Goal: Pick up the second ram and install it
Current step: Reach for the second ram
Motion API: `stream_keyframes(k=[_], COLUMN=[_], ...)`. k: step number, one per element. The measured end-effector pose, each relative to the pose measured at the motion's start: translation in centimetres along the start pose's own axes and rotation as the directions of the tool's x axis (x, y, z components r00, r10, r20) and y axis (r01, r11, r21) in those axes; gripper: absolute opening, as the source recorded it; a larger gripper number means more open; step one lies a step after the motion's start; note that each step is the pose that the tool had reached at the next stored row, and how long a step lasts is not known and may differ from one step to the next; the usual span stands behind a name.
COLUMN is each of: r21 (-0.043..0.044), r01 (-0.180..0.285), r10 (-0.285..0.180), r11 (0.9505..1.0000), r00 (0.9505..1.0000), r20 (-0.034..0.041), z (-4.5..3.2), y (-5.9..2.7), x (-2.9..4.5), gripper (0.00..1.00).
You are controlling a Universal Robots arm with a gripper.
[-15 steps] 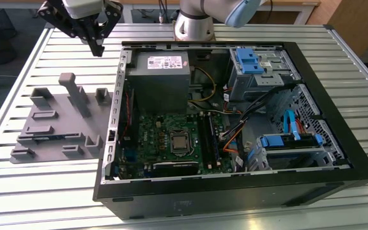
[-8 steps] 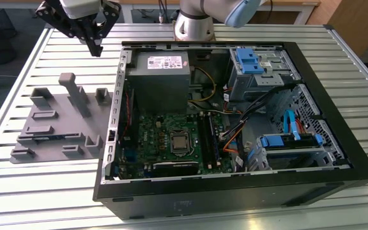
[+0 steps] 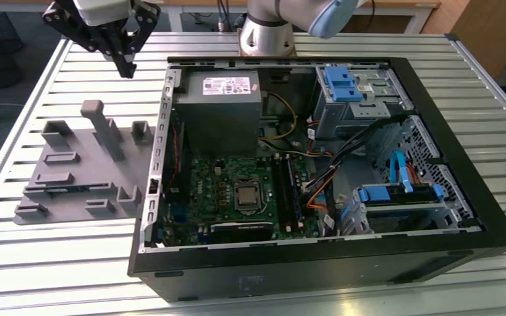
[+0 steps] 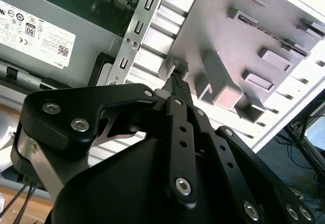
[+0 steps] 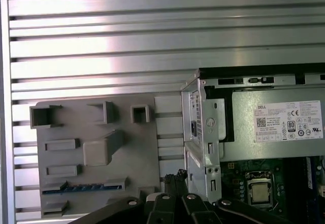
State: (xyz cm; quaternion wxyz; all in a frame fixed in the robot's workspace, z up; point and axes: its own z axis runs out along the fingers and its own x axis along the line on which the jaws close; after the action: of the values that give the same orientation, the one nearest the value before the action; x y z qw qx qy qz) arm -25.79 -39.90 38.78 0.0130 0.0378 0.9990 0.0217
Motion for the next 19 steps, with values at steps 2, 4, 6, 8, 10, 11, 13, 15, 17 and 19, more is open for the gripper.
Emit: stream_keyframes(k=[2,4,6,8,10,11,13,15,17,19], r21=[0.0000,0.0000,0.0000,0.0000,0.0000,0.0000,0.0000,0.0000,0.0001,0.0000], r01=[0.000,0.000,0.000,0.000,0.000,0.000,0.000,0.000,0.000,0.000], r10=[0.000,0.000,0.000,0.000,0.000,0.000,0.000,0.000,0.000,0.000], r11=[1.0000,1.0000,1.0000,1.0000,1.0000,1.0000,1.0000,1.0000,1.0000,1.0000], r00=[1.0000,1.0000,1.0000,1.0000,1.0000,1.0000,1.0000,1.0000,1.0000,1.0000], r20=[0.0000,0.0000,0.0000,0.0000,0.0000,0.0000,0.0000,0.0000,-0.0001,0.0000], z=[-0.01,-0.01,-0.02,-0.02,-0.03,-0.03,-0.03,-0.03,-0.04,-0.05], y=[-0.02,-0.04,-0.05,-0.06,-0.08,-0.08,-0.09,-0.11,-0.13,-0.16], x=[0.26,0.50,0.70,0.86,1.02,1.10,1.27,1.49,1.80,2.12], gripper=[0.11,0.11,0.11,0.11,0.11,0.11,0.11,0.11,0.11,0.11])
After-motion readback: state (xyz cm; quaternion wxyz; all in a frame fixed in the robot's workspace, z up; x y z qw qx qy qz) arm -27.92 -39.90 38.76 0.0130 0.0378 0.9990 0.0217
